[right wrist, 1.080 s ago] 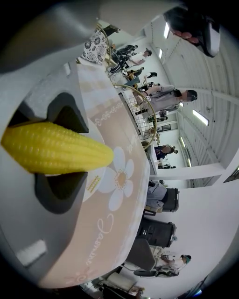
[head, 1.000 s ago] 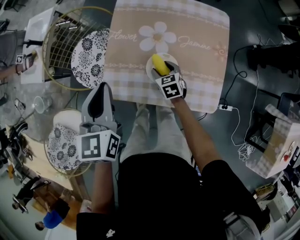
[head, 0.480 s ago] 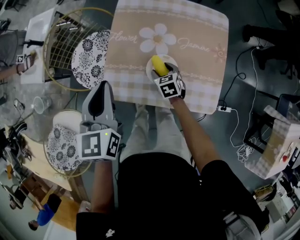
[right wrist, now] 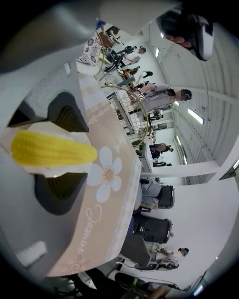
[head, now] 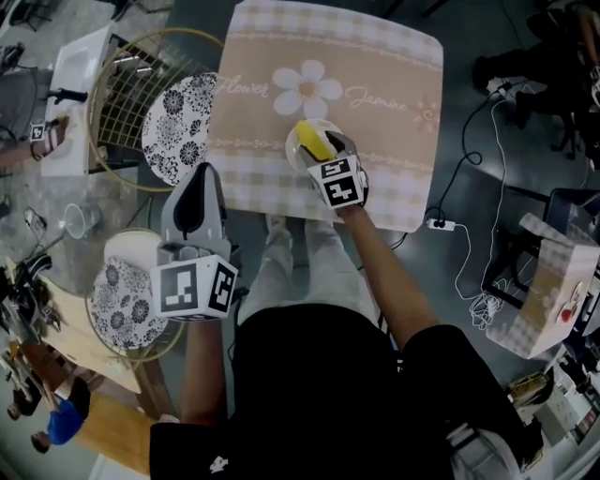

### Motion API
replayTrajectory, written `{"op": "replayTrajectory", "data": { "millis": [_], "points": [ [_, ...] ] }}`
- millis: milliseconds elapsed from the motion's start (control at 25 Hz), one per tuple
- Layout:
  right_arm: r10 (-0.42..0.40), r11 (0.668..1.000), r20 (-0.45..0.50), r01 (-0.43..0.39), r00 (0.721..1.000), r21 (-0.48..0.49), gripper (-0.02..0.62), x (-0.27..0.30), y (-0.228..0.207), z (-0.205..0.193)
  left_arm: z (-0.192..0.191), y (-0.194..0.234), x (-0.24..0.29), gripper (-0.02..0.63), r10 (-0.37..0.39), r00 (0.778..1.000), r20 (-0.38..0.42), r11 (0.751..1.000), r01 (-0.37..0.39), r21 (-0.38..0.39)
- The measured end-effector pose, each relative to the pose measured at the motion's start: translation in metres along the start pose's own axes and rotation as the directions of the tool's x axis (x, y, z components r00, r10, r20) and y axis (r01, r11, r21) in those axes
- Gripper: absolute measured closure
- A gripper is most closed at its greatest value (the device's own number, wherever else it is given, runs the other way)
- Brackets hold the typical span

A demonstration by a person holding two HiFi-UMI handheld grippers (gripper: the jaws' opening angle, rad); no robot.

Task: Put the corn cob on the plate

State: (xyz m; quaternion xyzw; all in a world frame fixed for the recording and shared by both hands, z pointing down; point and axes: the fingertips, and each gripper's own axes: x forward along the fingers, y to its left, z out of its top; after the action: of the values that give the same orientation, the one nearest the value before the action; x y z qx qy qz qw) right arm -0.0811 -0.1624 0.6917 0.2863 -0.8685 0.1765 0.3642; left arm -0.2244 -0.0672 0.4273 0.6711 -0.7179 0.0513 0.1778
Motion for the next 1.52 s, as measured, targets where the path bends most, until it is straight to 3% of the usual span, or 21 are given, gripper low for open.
{"op": "replayTrajectory", "data": {
  "millis": [120,280,520,800,1000,1520],
  "points": [
    [-0.009,1.000,0.046,0.008,0.999,0.010,0.336,-0.019,0.000,0.016,0.010,-0.001,-0.002,0.597,-0.004,1.000,0.021,1.000,0.004,-0.001],
    [-0.039,0.999,0.116,0.039,0.993,0.000,0.420,-0.050,-0.004,0.042,0.024,-0.002,-0.003,0.597,-0.010,0.999,0.048,1.000,0.010,0.001],
    [-0.057,0.998,0.218,0.061,0.974,-0.014,0.471,-0.095,-0.009,0.083,0.043,-0.006,-0.004,0.597,-0.008,0.996,0.090,1.000,0.009,-0.013],
    [-0.055,0.997,0.365,0.070,0.929,-0.027,0.546,-0.145,-0.006,0.141,0.063,-0.016,0.003,0.597,-0.026,0.991,0.131,1.000,0.026,-0.004],
    [-0.057,0.996,0.442,0.085,0.895,-0.042,0.557,-0.179,-0.007,0.170,0.077,-0.025,0.002,0.597,-0.036,0.986,0.164,0.999,0.036,0.002],
    [-0.043,0.994,0.566,0.094,0.823,-0.062,0.592,-0.240,-0.014,0.207,0.092,-0.051,0.009,0.597,-0.049,0.980,0.194,0.999,0.046,0.017]
  ]
}}
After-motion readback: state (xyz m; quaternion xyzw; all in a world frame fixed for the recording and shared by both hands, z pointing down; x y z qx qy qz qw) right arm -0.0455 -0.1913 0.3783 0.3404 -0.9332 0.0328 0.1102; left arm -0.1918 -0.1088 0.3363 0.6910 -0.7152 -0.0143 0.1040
